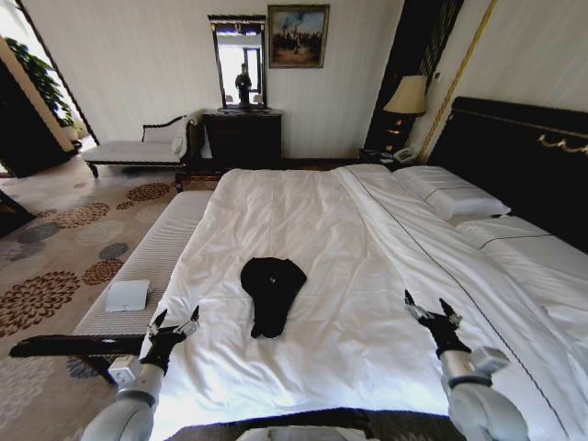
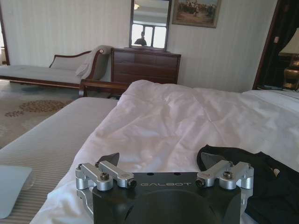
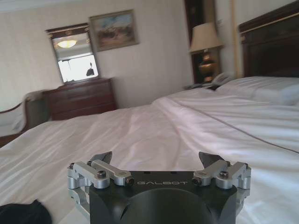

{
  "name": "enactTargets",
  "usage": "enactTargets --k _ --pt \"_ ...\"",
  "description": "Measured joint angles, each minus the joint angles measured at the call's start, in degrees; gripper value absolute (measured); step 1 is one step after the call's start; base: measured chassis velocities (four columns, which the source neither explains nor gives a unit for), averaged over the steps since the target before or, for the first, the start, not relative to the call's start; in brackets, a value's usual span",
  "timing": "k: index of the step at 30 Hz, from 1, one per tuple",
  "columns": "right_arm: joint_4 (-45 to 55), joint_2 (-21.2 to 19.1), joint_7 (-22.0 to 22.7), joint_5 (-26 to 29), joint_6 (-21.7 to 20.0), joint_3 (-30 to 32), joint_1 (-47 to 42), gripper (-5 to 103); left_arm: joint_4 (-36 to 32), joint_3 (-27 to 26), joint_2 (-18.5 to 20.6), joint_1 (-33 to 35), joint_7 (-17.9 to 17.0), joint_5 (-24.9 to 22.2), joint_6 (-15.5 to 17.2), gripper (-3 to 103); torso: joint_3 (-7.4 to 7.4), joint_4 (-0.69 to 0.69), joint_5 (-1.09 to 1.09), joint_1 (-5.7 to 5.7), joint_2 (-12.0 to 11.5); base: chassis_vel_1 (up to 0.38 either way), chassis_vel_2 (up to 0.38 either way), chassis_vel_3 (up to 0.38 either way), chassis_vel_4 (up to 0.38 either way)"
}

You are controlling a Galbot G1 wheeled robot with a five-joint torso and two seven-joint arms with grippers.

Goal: Fold the clothes on the bed.

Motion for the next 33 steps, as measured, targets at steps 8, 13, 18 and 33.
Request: enactTargets --k 8,13,18,33 --pt "-7.7 -12.5 -0.5 19.4 -8.8 -11.5 13.9 100 4.1 7.1 6.8 -9.4 -4.6 -8.6 3.0 100 0.01 0.04 0.04 0.02 0.0 0.000 0.000 0.000 0.000" --pt "-12.9 -13.7 -0.6 29.0 -12.7 -16.2 19.9 100 5.6 10.9 8.0 -11.0 -4.5 -8.1 3.0 100 0.00 -0.09 0.01 0.01 0.0 0.000 0.000 0.000 0.000" --pt "-21.6 -13.1 -0.6 36.3 -16.1 -25.0 31.8 100 4.1 8.3 5.3 -5.5 -3.3 -6.1 2.4 99 0.01 0.05 0.04 0.01 0.0 0.000 0.000 0.000 0.000" --pt "-47.8 -0.2 -2.7 35.6 -21.4 -42.0 57.2 100 -4.2 1.3 -2.4 8.0 -2.2 -2.3 1.7 99 0.00 0.02 0.01 0.01 0.0 0.000 0.000 0.000 0.000"
